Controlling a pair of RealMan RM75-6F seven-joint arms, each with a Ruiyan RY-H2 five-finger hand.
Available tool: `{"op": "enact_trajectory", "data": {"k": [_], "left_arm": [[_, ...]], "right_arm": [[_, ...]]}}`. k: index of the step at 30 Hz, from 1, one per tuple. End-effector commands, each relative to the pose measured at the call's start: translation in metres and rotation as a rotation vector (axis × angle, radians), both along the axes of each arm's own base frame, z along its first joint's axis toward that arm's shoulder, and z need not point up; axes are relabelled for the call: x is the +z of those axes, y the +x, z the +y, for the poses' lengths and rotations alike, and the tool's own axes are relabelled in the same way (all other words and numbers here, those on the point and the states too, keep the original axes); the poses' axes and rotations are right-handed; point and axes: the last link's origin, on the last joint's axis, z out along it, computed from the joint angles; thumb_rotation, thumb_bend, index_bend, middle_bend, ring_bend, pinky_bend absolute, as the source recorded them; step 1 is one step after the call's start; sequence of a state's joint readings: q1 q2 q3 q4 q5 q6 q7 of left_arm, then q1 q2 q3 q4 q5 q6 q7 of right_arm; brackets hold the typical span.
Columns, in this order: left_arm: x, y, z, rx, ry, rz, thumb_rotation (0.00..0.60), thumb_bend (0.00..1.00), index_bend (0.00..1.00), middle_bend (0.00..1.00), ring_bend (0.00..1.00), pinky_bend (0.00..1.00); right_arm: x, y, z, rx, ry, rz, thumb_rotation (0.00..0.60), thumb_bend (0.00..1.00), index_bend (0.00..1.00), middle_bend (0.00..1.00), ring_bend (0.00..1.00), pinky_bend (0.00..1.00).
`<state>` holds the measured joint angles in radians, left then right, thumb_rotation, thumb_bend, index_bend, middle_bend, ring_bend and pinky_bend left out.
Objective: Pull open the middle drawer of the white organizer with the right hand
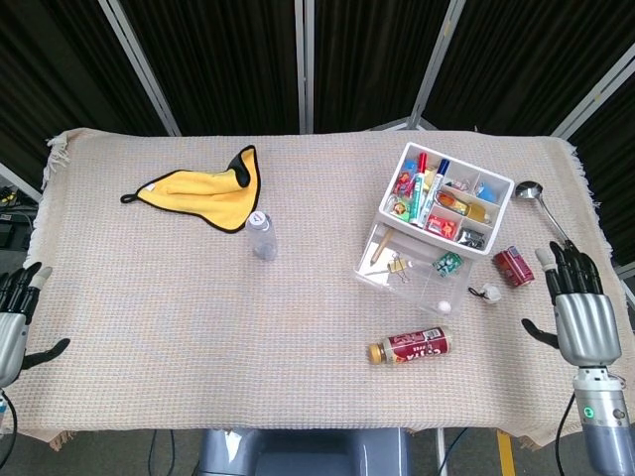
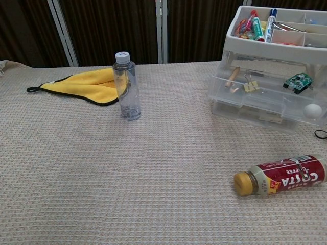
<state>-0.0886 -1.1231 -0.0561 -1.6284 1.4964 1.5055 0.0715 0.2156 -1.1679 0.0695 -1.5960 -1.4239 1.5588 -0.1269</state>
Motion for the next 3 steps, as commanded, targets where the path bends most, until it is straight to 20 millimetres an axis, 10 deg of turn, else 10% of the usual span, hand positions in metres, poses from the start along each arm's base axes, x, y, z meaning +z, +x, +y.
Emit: {"op": "enact_trajectory", "data": {"k": [1,3], "left_arm": [[-0.0015,-0.0011,0.0009,0.003,-0.002,0.003,0.600,0.13,0.00,0.00,0.00,0.00],[-0.0027,-0.0022,0.0011,0.004,-0.009,0.013,0.600,0.12,0.00,0.00,0.00,0.00]], "right_arm": [[-0.0032,-0.0125,0.0203,0.011,-0.007,-0.018,0.600,0.02,0.00,0.00,0.00,0.00],[-0.0048,-0.0179,0.0251,0.010,-0.003,-0.013,0.600,0.01,0.00,0.00,0.00,0.00]]}}
